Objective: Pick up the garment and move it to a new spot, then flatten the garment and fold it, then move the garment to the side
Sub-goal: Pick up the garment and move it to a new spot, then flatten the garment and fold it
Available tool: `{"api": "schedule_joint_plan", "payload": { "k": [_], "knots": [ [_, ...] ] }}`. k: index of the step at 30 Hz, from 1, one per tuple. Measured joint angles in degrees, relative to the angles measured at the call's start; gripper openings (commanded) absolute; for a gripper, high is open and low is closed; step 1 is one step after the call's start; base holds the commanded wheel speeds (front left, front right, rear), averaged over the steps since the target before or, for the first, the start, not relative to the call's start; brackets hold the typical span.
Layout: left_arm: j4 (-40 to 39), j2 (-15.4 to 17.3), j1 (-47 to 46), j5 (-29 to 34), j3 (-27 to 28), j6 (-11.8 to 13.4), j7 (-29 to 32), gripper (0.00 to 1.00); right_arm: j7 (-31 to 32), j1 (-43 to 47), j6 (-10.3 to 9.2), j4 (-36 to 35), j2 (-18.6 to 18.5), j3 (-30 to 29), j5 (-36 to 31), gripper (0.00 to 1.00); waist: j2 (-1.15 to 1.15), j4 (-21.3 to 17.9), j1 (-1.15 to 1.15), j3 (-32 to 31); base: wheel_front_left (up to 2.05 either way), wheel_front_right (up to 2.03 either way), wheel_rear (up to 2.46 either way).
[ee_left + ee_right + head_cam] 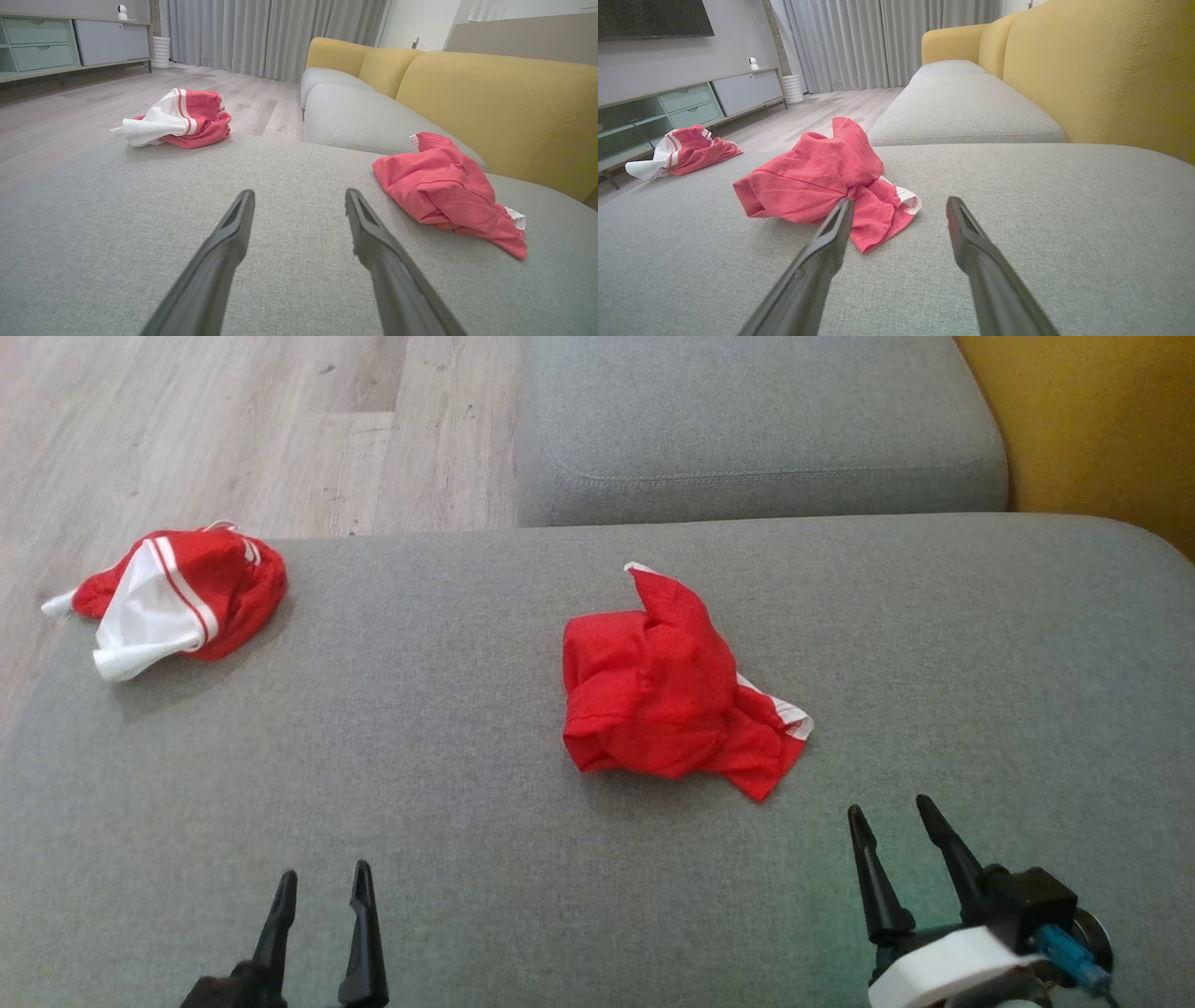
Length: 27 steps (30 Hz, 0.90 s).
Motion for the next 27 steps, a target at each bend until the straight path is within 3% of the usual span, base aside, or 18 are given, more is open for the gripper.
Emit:
{"api": "schedule_joint_plan", "payload": {
  "k": [27],
  "knots": [
    [0.10,0.30,-0.06,-0.04,-0.90,-0.41,1.10,1.00,0.16,-0.64,0.00,0.16,0.00,0.01,-0.10,1.00,0.00,0.99,0.01,1.76,0.00,0.00,0.00]
  ]
}}
